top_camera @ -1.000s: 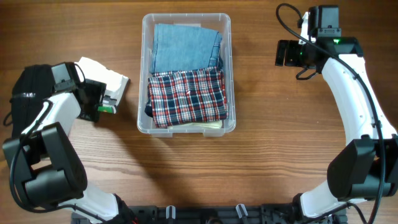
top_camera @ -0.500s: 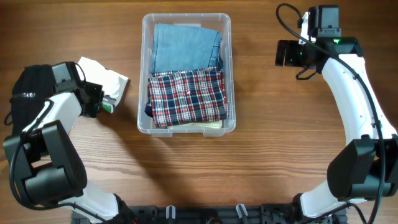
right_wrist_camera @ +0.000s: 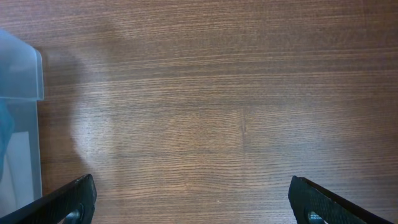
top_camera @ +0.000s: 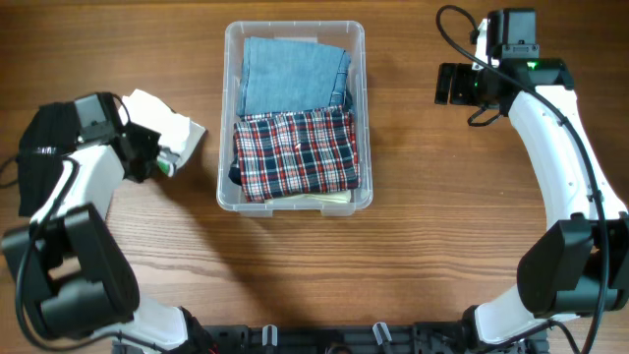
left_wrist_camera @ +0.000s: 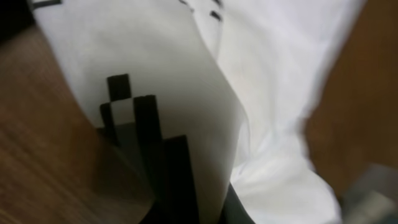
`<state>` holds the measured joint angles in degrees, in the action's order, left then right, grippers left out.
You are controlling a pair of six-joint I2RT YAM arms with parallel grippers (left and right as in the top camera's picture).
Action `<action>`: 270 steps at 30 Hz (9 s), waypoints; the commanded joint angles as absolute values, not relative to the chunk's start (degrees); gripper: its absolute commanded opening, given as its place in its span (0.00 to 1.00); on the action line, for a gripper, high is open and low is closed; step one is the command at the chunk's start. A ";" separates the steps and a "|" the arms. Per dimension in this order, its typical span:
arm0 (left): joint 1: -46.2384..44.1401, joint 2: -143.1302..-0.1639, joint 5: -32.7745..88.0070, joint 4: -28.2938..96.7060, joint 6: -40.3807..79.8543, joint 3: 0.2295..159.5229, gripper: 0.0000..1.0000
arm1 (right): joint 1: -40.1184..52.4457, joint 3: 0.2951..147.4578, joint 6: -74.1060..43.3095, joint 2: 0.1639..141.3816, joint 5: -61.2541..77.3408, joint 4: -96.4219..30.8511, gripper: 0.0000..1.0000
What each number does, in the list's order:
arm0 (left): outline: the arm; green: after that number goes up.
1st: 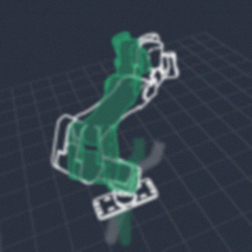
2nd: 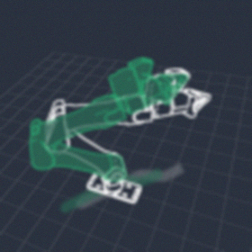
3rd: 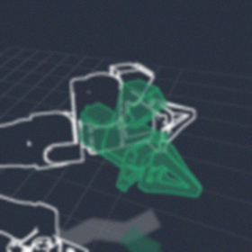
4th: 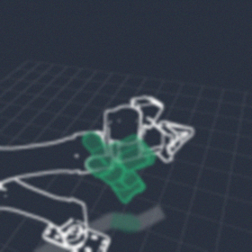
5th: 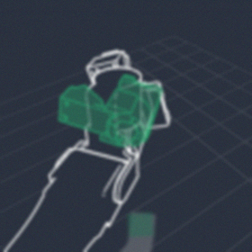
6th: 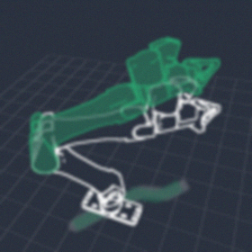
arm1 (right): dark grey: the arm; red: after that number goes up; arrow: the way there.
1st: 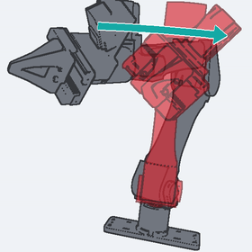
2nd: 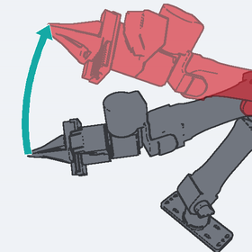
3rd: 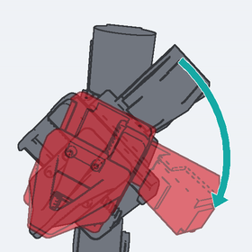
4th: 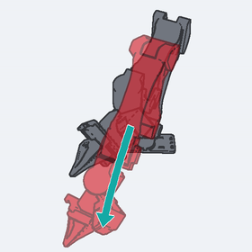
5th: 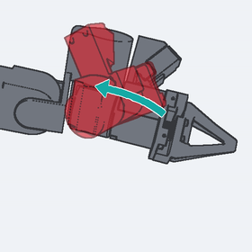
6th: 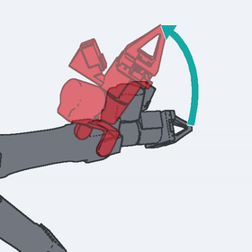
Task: Pack container
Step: 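Lift the white t-shirt and carry it right into the bin's upper half, then release the white t-shirt and press it down with the left gripper, then move the left gripper back left over the black garment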
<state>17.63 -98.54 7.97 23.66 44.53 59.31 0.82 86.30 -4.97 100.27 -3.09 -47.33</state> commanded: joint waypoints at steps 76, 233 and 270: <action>-16.60 -106.15 18.74 13.76 29.71 89.08 0.04 | 0.78 87.37 -6.02 98.94 -3.66 -47.18 1.00; 22.57 -106.21 -16.21 52.31 2.92 89.56 0.90 | 0.78 87.35 -6.00 98.94 -3.66 -47.18 1.00; 22.46 -114.56 -22.83 36.99 -10.37 75.57 0.99 | 0.78 87.35 -6.02 98.94 -3.66 -47.18 1.00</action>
<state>22.24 -114.13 -21.67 37.67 -7.53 75.90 0.82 86.30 -4.97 100.27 -3.07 -47.33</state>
